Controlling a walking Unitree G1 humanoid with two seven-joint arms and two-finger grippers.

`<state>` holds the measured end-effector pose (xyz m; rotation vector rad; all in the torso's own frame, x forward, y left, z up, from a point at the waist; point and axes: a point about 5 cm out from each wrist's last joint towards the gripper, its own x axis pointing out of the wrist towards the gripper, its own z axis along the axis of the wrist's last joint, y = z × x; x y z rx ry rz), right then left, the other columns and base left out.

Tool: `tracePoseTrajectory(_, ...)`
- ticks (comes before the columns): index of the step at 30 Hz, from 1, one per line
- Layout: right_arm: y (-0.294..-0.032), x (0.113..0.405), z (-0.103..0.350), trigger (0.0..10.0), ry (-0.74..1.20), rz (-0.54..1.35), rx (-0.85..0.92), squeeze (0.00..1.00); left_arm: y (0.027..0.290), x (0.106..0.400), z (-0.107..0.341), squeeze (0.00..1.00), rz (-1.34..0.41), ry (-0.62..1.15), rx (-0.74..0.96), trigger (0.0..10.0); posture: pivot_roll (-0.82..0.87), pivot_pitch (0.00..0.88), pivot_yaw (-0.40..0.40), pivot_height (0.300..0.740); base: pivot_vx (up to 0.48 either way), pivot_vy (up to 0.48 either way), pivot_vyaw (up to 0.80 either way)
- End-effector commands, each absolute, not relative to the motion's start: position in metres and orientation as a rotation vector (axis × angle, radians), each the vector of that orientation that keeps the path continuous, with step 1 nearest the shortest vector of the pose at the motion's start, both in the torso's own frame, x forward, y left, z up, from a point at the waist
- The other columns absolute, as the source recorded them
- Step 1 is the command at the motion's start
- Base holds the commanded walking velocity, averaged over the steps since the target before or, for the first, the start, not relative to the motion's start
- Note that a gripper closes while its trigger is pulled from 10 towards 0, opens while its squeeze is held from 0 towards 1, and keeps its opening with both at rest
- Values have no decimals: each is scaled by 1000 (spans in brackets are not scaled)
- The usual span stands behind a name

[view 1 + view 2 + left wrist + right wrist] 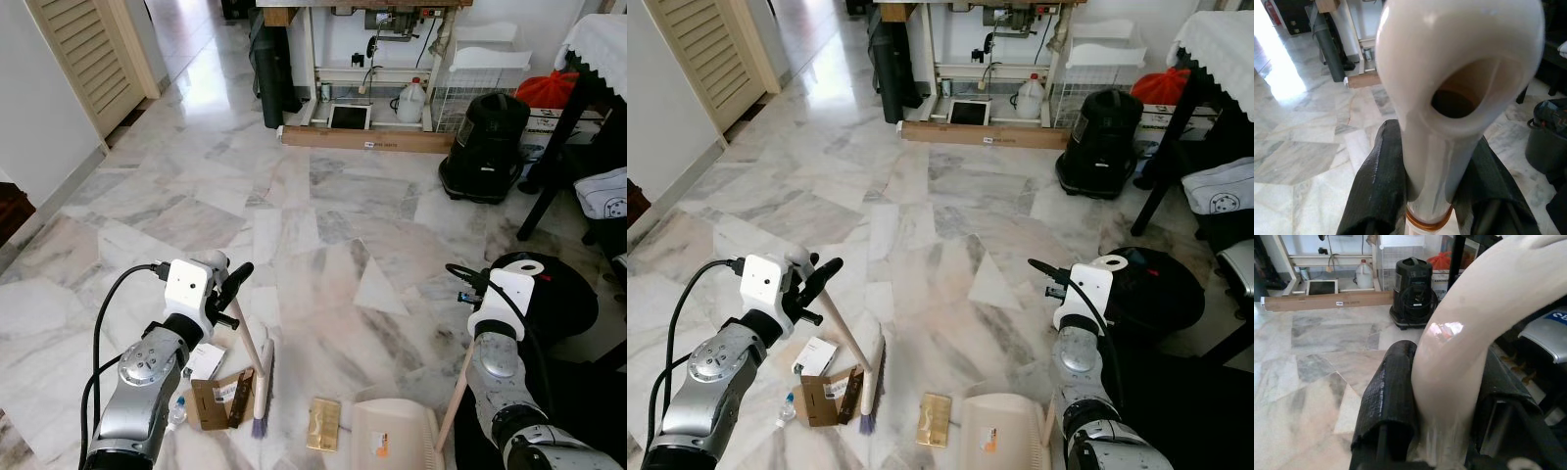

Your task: Sweep floor

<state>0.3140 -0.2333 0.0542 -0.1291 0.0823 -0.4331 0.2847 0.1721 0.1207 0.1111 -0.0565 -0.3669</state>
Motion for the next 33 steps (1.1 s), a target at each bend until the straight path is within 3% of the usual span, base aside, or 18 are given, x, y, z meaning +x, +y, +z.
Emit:
tracePoseTrajectory(1, -234, 312, 52, 10000, 86, -443, -132, 0, 173, 283, 130, 0, -384, -82, 111, 10000, 103, 81, 77, 740, 0, 0, 0)
tracePoseTrajectory(21, -226, 308, 41, 10000, 152, -438, -148, 0, 170, 266, 122, 0, -636, 155, 81, 10000, 122, 112, 75, 740, 0, 0, 0)
tracePoseTrajectory(33, -223, 311, 46, 10000, 107, -438, -120, 0, 173, 271, 126, 0, -583, 121, 87, 10000, 121, 119, 73, 740, 0, 0, 0)
